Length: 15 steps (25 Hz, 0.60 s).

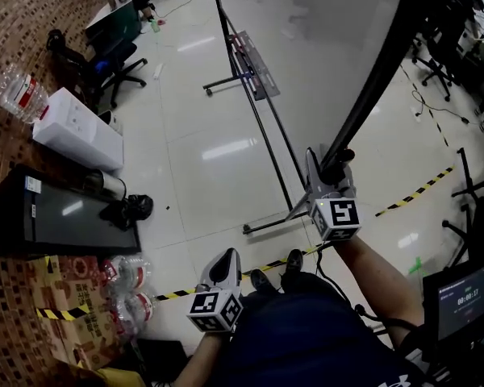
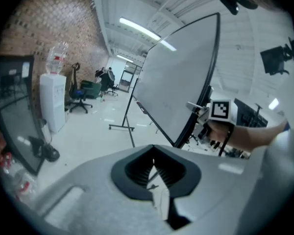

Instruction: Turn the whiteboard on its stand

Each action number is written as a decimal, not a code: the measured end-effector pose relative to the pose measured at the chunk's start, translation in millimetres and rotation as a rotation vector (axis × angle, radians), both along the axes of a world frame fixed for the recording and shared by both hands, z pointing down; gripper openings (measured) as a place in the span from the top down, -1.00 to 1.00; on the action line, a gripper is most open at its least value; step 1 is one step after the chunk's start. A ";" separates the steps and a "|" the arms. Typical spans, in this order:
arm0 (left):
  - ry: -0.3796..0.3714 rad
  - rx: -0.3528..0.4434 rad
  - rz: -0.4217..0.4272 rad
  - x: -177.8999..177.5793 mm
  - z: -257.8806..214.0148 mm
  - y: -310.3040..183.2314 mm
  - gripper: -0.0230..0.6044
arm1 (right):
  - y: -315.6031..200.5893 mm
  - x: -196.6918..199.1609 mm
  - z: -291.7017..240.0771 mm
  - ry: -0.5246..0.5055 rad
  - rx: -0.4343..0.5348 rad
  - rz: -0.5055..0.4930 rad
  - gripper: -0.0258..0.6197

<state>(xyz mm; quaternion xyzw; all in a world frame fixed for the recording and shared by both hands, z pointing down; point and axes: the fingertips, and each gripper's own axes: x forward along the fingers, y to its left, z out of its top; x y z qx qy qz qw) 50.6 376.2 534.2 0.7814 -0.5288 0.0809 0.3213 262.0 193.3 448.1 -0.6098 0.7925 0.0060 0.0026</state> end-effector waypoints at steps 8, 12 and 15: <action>0.120 -0.069 -0.007 -12.7 18.3 8.5 0.91 | 20.4 5.9 -5.7 0.005 -0.028 0.031 0.64; 0.127 -0.069 -0.042 -9.6 6.9 10.1 0.91 | 37.6 11.9 -6.6 0.025 -0.035 0.039 0.64; 0.060 -0.049 -0.076 -8.8 9.3 11.3 0.91 | 43.9 9.0 3.5 0.010 -0.026 0.027 0.64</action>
